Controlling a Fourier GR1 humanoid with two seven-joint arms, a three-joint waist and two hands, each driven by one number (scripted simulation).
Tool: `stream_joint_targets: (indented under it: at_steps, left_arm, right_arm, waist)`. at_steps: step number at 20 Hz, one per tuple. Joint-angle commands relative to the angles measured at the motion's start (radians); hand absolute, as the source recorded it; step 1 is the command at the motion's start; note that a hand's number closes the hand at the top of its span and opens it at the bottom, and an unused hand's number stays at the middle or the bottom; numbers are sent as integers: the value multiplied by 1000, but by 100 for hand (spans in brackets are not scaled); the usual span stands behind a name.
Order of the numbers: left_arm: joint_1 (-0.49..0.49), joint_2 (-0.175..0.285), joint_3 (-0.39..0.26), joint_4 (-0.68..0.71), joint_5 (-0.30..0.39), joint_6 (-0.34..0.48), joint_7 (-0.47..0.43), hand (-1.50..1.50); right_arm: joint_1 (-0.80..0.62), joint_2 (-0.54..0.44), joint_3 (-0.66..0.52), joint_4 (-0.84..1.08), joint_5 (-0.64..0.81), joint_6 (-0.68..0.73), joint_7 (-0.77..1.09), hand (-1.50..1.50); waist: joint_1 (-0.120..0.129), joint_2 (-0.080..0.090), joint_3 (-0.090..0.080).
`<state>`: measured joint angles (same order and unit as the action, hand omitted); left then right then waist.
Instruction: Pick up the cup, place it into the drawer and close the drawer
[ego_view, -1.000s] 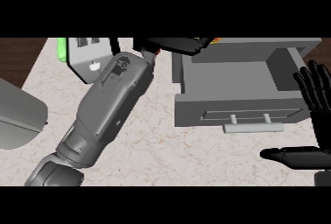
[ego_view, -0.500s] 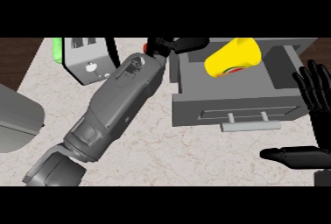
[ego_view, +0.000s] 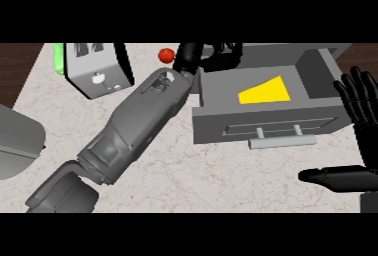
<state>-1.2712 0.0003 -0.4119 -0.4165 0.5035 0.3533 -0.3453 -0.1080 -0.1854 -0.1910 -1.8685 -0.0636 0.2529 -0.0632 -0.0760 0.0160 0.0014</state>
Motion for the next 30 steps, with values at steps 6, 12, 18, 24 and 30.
stream_joint_targets:
  at_steps: [6,12,18,24,30]
  left_arm:
    - [-8,0,-198,33,13,72,76,-150]
    - [6,0,-227,-38,72,153,46,-150]
    - [21,0,-213,-131,150,163,-32,-150]
    - [-4,8,-142,-126,150,149,-47,-150]
    - [47,84,-93,-255,167,139,21,-150]
  right_arm:
    - [-29,-12,0,58,14,9,-25,-150]
    - [29,9,2,-15,-23,21,-17,-150]
    - [-28,9,11,-36,-206,100,69,150]
    - [30,-110,12,-136,-131,180,83,150]
    - [119,-123,84,-213,13,196,111,150]
  waist:
    - [-11,5,0]
    - [-2,-1,-1]
    - [13,-5,-1]
    - [54,-14,-2]
    - [78,-22,-2]
